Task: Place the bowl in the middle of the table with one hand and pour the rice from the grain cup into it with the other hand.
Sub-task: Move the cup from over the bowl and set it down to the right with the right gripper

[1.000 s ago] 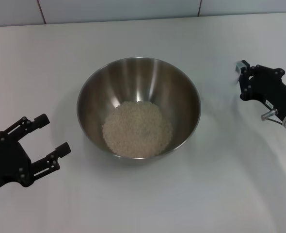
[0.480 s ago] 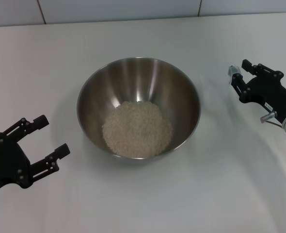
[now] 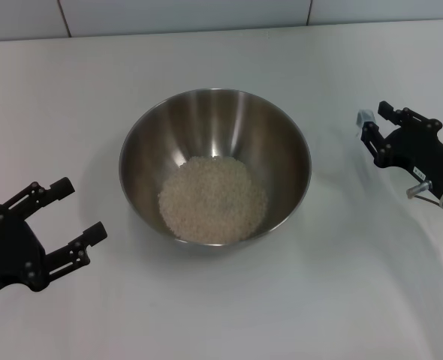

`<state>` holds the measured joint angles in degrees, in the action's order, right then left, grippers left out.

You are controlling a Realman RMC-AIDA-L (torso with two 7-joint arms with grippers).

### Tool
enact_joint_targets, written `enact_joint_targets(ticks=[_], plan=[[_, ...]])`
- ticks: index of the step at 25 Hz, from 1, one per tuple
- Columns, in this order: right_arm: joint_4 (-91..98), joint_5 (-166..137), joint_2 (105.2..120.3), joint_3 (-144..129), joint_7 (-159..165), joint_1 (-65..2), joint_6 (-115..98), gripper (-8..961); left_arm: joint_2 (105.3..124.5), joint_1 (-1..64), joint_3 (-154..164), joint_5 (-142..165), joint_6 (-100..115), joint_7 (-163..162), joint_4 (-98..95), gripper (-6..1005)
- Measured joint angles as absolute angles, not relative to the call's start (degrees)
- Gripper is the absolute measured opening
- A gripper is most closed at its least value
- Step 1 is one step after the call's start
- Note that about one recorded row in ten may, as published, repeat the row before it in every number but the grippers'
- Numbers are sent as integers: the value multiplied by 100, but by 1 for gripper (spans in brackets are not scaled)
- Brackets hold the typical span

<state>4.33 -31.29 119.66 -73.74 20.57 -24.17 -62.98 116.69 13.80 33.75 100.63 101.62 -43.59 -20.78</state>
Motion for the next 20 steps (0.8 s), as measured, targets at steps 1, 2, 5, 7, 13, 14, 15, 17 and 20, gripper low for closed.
enact_joint_targets(ticks=[1,2,5,7,13,14,15,17,20], plan=[[433,-3129,11966,-7374,2057,-2417,-6298,365,11665,1380,3375,10063,10168,-4359,-2079,811],[430,-3129,11965,-7374,2057,-2399,-6303,365,11664,1380,3375,10063,10170,-4359,-2080,811],[425,-3130,11961,-7374,2057,-2343,-6328,365,11662,1380,3375,10063,10172,-4360,-2082,811],[423,-3129,11955,-7374,2057,-2305,-6355,365,11658,1380,3375,10063,10174,-4360,-2083,811],[419,-3159,11944,-7374,2065,-2147,-6695,364,11646,1384,3375,10063,10179,-4360,-2083,811],[419,-3159,11944,-7374,2065,-2147,-6695,364,11646,1384,3375,10063,10179,-4360,-2083,811],[419,-3160,11944,-7374,2067,-2134,-6722,364,11643,1386,3375,10063,10179,-4360,-2083,811],[415,-3169,11941,-7374,2071,-2096,-6771,364,11635,1390,3375,10063,10179,-4360,-2083,811],[416,-3192,11936,-7374,2101,-2047,-6840,364,11627,1390,3375,10063,10179,-4360,-2083,811]])
